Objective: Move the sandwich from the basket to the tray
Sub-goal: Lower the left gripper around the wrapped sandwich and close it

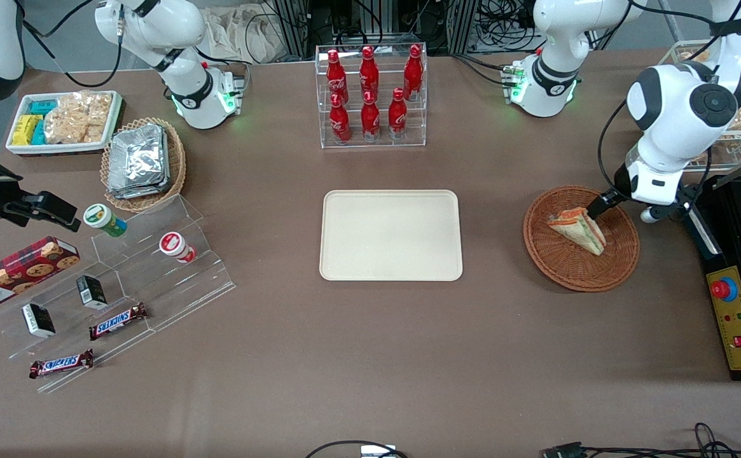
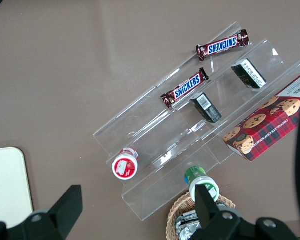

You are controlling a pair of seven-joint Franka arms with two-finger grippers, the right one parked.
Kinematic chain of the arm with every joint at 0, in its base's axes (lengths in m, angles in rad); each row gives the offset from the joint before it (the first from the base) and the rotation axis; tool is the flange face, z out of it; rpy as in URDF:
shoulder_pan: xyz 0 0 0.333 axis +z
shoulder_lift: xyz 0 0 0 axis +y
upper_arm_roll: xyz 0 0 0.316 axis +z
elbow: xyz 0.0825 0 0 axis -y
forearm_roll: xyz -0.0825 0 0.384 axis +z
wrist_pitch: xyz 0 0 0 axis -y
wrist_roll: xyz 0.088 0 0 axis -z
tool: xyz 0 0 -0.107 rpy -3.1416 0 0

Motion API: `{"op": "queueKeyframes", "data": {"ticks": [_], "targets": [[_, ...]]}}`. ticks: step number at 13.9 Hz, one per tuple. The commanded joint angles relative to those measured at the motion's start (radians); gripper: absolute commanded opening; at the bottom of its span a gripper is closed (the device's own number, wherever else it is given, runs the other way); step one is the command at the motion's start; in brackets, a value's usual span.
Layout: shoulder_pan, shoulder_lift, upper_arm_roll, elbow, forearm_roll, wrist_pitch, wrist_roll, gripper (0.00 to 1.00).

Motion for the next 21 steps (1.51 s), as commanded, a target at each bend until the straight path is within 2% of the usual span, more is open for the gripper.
{"op": "queueKeyframes", "data": {"ticks": [1, 12, 21], "targets": [[0.001, 0.041, -0.005, -0.009, -0.006, 0.065, -0.027, 1.0], [-0.014, 0.159, -0.008, -0.104, -0.009, 0.317, -0.145, 1.0], [-0.014, 0.206, -0.01, -0.128, -0.009, 0.398, -0.171, 0.98]]}}
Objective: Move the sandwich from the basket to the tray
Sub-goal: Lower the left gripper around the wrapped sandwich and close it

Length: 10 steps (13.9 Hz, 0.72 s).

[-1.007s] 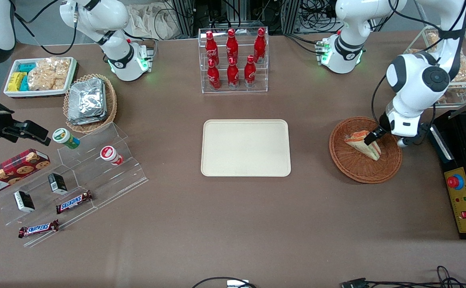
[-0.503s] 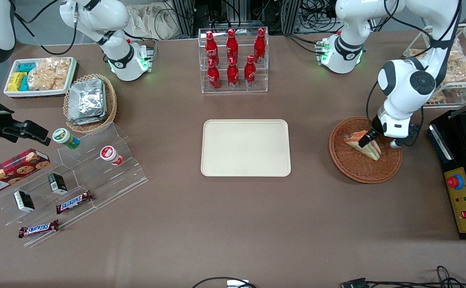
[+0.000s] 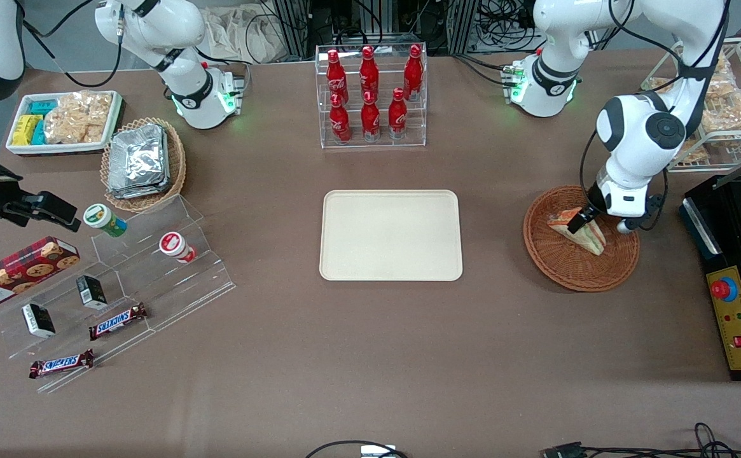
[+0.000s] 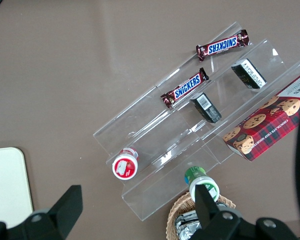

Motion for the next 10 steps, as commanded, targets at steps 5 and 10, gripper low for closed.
{"op": "queueKeyframes", "data": {"ticks": [5, 10], "targets": [[-0.006, 0.031, -0.004, -0.017, -0.005, 0.061, -0.025, 0.52], [-0.03, 0.016, -0.009, -0.007, -0.005, 0.049, -0.022, 0.14]]}}
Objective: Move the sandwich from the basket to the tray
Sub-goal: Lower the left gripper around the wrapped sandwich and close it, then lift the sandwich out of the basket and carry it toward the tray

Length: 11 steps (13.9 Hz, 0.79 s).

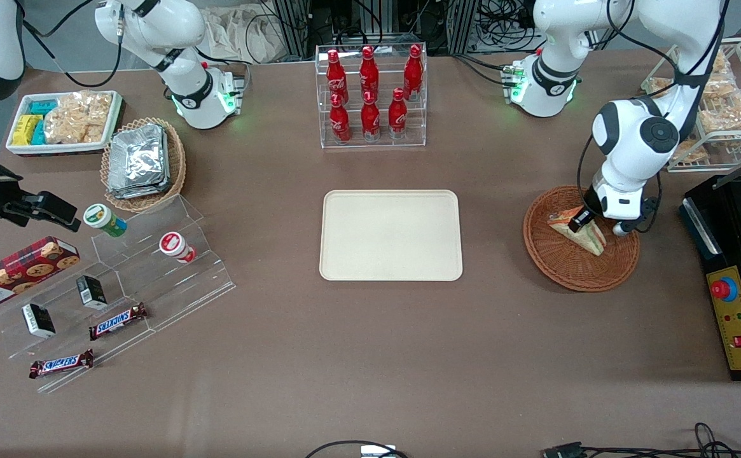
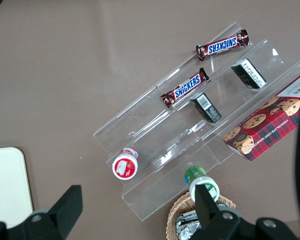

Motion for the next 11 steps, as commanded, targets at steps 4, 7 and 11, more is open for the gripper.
{"op": "queueKeyframes", "data": {"ticks": [4, 7, 11], "targets": [[-0.046, -0.099, -0.007, 0.02, 0.015, -0.108, 0.012, 0.14], [-0.058, -0.158, -0.022, 0.066, 0.015, -0.271, 0.14, 0.15], [-0.058, -0.201, -0.022, 0.1, 0.014, -0.348, 0.405, 0.15]]}}
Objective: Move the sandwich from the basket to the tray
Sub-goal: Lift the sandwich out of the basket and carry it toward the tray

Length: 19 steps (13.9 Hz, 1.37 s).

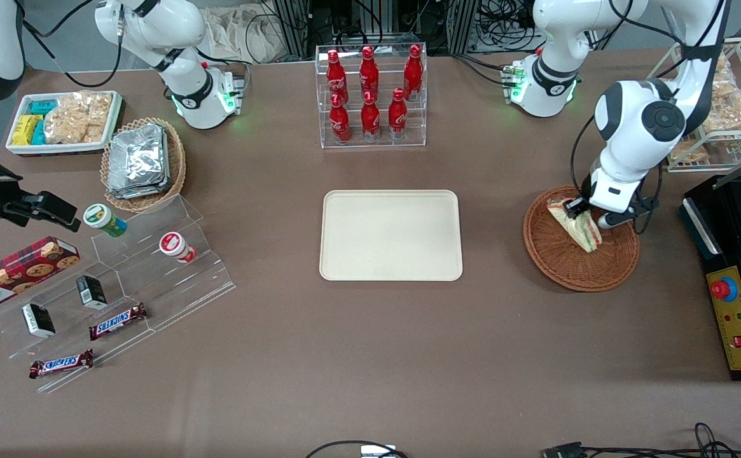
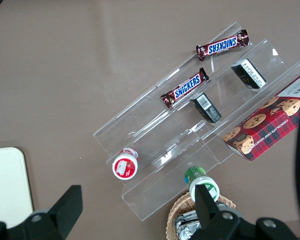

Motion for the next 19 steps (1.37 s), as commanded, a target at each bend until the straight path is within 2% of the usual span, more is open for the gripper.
{"op": "queueKeyframes", "data": {"ticks": [1, 5, 7, 13, 19], "targets": [[-0.007, -0.03, 0.003, 0.036, 0.005, -0.056, 0.152, 0.15], [-0.017, -0.024, -0.03, 0.125, -0.001, -0.156, 0.299, 0.15], [-0.028, -0.02, -0.086, 0.14, -0.004, -0.161, 0.31, 0.15], [-0.031, 0.06, -0.223, 0.246, -0.016, -0.164, 0.255, 0.15], [-0.033, 0.196, -0.378, 0.408, 0.007, -0.184, 0.071, 0.15]]}}
